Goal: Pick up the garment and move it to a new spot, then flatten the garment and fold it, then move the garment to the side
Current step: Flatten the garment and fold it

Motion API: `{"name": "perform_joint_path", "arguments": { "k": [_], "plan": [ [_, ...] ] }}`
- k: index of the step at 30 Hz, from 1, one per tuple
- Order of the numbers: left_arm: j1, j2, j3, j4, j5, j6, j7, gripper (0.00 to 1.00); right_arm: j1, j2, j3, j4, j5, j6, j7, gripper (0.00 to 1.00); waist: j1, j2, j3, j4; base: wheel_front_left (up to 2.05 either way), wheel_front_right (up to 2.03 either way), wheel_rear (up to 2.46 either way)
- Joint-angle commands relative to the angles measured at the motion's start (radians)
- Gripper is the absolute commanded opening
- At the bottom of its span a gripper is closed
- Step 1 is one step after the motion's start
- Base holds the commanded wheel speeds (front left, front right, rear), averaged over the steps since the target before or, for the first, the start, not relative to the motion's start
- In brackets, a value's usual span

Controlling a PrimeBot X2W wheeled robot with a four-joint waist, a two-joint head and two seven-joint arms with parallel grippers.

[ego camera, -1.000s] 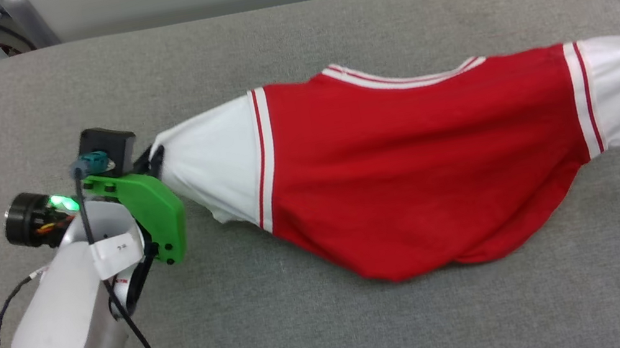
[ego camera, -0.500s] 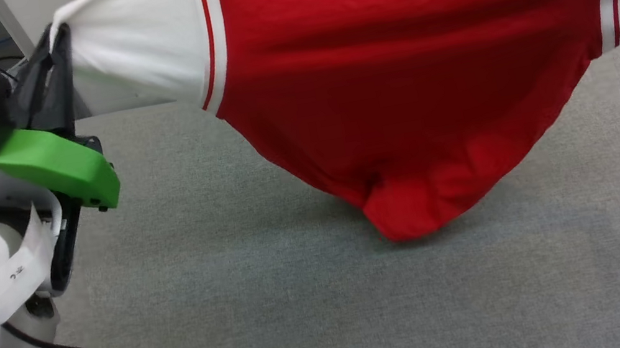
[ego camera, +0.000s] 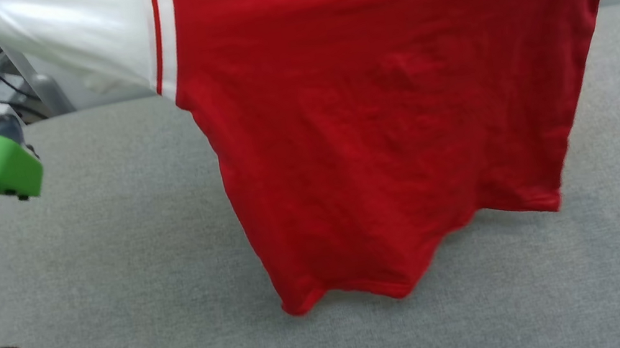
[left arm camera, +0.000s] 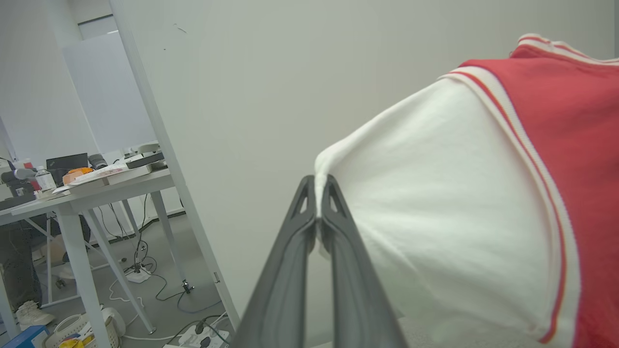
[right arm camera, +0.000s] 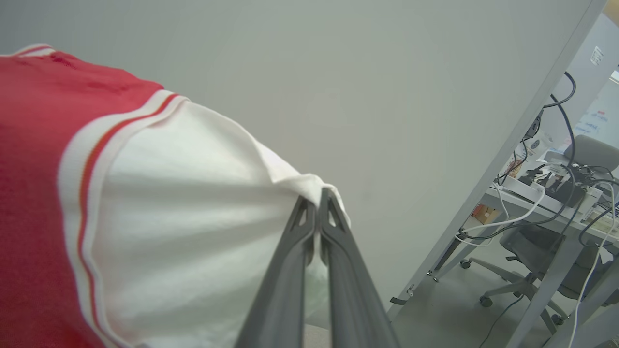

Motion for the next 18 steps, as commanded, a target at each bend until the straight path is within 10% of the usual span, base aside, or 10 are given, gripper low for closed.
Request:
{"name": "perform_joint_path", "arguments": {
  "k": [1,18],
  "plan": [
    [-0.035,0.015,0.008,0.004,-0.013,-0.011,0.010,0.00,-0.039,0.006,-0.005,0.016,-0.006,-0.001,-0.009,0.00,0.0000,0.0102,0.060,-0.006,0.00,0.00,0.00],
    [-0.576,0.059,-0.023,0.296,-0.004,-0.167,0.016,0.00,-0.576,0.137,-0.009,0.340,-0.161,-0.001,-0.130,0.00,0.0000,0.0102,0.459,-0.031,0.00,0.00,0.00]
  ]
}}
